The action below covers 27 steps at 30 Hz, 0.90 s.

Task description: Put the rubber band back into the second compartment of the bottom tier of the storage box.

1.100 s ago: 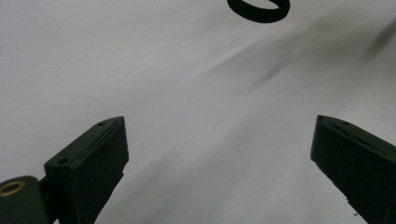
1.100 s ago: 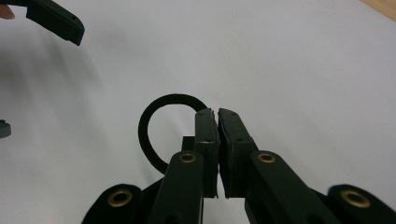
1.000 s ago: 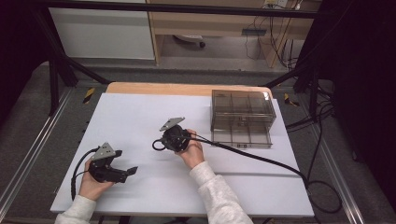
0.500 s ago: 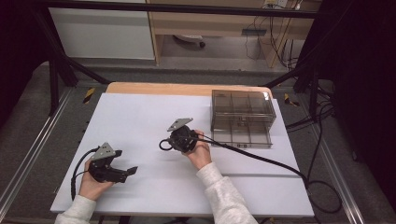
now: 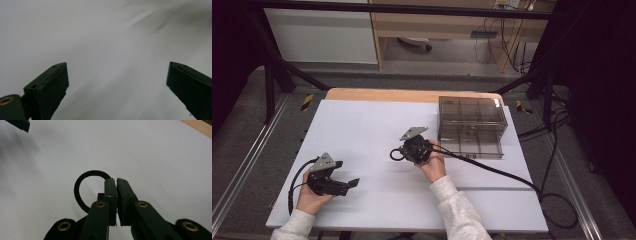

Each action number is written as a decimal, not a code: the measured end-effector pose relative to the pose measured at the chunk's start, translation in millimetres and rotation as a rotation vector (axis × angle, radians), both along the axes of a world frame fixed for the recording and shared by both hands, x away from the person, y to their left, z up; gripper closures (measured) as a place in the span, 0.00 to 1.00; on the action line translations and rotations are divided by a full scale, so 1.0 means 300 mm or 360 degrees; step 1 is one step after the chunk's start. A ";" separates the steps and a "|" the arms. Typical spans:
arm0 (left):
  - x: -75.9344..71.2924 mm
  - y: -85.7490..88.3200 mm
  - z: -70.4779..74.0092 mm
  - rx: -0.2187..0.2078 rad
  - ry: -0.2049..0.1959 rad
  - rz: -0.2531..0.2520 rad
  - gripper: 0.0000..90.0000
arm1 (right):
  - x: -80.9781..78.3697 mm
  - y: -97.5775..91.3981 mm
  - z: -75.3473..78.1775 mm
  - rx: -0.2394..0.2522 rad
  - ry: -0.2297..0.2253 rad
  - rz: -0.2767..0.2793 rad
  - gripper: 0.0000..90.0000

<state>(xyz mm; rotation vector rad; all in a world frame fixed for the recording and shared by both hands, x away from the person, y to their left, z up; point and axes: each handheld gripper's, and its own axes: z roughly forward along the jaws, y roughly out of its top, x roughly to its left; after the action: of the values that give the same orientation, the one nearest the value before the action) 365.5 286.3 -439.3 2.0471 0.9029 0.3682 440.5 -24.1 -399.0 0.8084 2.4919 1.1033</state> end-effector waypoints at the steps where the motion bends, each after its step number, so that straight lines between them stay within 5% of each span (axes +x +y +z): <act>1: 0.000 0.000 0.000 0.0000 0.0000 0.0000 0.05 | -0.001 -0.005 0.002 0.0003 0.0005 -0.0003 0.97; 27: 0.000 0.001 0.000 0.0000 0.0000 0.0004 0.05 | -0.016 -0.120 0.020 0.0011 -0.0010 -0.0073 0.97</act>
<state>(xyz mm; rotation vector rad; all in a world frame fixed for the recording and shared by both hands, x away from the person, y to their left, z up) 365.6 286.6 -439.4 2.0458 0.9059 0.3693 435.8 -60.1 -393.1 0.8585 2.4534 1.0975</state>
